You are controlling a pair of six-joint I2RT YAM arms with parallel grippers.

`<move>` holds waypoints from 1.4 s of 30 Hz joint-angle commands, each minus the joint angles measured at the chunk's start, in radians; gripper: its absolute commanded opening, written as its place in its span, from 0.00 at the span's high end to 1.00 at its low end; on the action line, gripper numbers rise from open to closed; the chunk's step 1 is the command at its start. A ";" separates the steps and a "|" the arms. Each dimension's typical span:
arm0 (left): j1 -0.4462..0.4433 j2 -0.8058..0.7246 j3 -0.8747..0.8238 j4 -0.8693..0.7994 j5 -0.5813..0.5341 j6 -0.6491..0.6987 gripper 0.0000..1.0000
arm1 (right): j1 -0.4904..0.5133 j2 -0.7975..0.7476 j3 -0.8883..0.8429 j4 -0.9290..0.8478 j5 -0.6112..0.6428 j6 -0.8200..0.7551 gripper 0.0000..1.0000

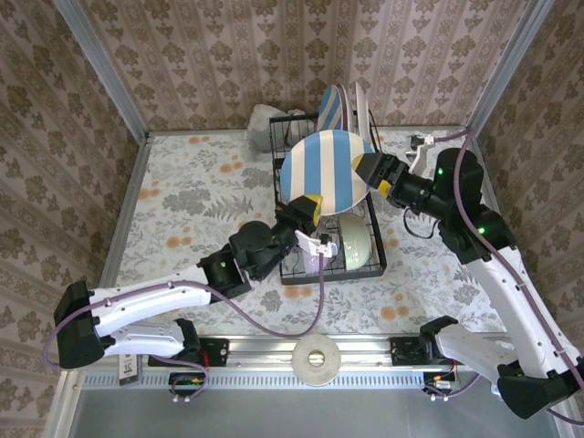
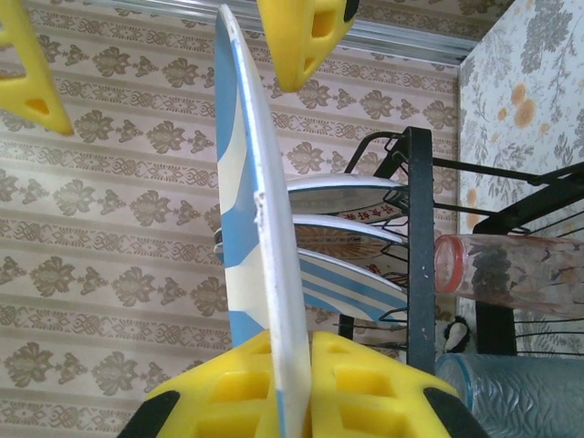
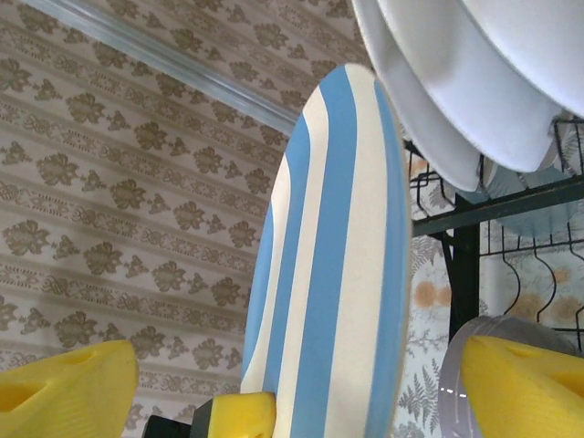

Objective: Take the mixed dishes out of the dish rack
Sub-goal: Place the plate at the top-right of the table.

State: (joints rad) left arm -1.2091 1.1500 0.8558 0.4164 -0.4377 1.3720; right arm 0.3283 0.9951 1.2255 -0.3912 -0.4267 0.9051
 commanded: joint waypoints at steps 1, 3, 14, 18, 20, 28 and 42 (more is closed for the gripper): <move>-0.014 -0.033 -0.004 0.100 -0.037 0.057 1.00 | 0.020 0.006 0.012 0.040 0.008 0.016 0.11; -0.015 -0.034 -0.004 0.102 -0.041 0.064 1.00 | 0.025 0.005 -0.001 0.057 0.008 0.029 0.13; -0.024 -0.032 -0.005 0.130 -0.050 0.087 1.00 | 0.067 -0.012 -0.033 0.068 0.038 0.038 0.34; -0.027 -0.029 -0.003 0.130 -0.055 0.090 1.00 | 0.075 -0.018 -0.043 0.070 0.048 0.034 0.41; -0.027 -0.029 -0.003 0.130 -0.057 0.091 1.00 | 0.078 -0.022 -0.044 0.071 0.048 0.028 0.44; -0.029 -0.020 0.000 0.143 -0.067 0.098 1.00 | 0.089 -0.041 -0.055 0.055 0.068 0.019 0.62; -0.029 -0.025 -0.004 0.136 -0.052 0.086 0.98 | 0.089 -0.054 -0.076 0.067 0.072 0.009 0.97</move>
State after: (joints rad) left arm -1.2301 1.1500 0.8452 0.4957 -0.4904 1.4738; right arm 0.4107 0.9588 1.1637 -0.3428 -0.3634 0.9619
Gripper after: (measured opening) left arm 0.082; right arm 0.093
